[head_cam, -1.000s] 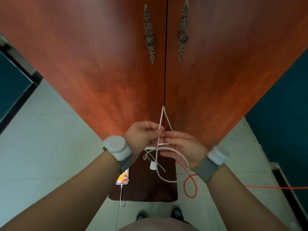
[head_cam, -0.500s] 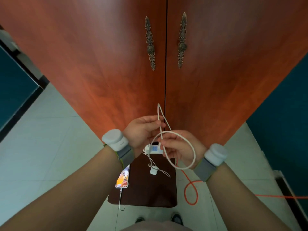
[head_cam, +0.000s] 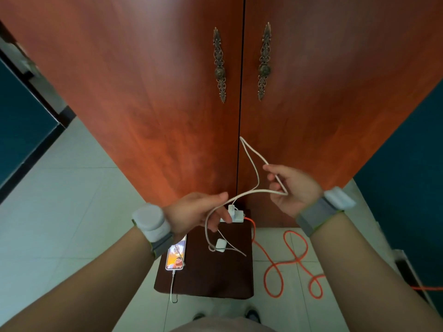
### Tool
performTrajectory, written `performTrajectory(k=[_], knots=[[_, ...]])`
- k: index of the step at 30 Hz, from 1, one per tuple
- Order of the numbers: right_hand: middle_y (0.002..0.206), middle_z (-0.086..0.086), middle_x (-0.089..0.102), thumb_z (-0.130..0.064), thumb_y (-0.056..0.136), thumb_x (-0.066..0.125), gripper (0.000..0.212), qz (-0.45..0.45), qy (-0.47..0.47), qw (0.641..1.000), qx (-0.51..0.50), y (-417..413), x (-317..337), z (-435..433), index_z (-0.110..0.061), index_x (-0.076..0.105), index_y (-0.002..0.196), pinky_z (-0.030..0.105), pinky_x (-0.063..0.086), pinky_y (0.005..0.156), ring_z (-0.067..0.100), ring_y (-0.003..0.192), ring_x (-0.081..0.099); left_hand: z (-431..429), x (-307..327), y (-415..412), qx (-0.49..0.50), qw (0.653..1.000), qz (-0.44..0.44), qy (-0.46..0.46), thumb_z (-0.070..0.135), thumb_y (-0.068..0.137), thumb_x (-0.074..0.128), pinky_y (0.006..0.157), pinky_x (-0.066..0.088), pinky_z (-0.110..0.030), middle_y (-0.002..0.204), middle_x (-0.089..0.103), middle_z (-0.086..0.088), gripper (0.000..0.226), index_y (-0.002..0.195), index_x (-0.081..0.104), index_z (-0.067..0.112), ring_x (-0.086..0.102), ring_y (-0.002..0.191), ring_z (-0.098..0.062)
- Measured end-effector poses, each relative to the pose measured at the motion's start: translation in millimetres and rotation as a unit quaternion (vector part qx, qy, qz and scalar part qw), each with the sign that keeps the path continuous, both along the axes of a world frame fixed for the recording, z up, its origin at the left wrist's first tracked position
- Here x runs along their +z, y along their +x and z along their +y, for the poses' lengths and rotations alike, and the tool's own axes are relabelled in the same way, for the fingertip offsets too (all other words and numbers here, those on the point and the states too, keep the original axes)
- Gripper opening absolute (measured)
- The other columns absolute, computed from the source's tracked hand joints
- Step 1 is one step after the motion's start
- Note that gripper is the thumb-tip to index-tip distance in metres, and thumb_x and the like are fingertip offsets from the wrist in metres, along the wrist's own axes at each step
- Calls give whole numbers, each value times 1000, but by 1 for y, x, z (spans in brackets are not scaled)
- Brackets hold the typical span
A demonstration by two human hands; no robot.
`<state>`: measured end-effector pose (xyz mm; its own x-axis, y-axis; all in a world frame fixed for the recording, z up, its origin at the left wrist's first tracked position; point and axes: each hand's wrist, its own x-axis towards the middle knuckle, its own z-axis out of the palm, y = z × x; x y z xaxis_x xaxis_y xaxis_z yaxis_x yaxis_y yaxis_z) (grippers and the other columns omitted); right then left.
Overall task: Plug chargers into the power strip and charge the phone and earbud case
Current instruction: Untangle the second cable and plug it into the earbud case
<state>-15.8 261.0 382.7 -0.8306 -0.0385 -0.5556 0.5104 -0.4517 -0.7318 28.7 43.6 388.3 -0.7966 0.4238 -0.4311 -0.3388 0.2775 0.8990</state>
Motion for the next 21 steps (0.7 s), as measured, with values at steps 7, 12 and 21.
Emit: performTrajectory(k=[7, 12, 21], knots=[[53, -4, 49, -30, 89, 55, 24, 11, -82, 997, -3, -7, 13, -8, -9, 65, 83, 12, 30, 30, 2, 31, 40, 7, -5, 12, -94, 996, -3, 10, 34, 90, 51, 75, 51, -29, 53, 60, 4, 40, 92, 67, -2, 62, 62, -15], [69, 1, 67, -50, 92, 37, 51, 60, -65, 994, 61, 6, 4, -16, -9, 66, 102, 20, 47, 47, 11, 52, 59, 17, 9, 9, -32, 996, 25, 78, 37, 87, 48, 74, 48, -34, 57, 60, -6, 40, 89, 71, 5, 58, 62, -25], [105, 10, 71, -14, 72, 58, 38, 176, -11, 950, 257, 71, -21, -20, -7, 65, 108, 32, 48, 89, 23, 101, 65, 45, 52, -20, 96, 973, 29, 206, 35, 97, 39, 55, 44, -26, 52, 57, -1, 40, 88, 68, 9, 54, 52, -17]])
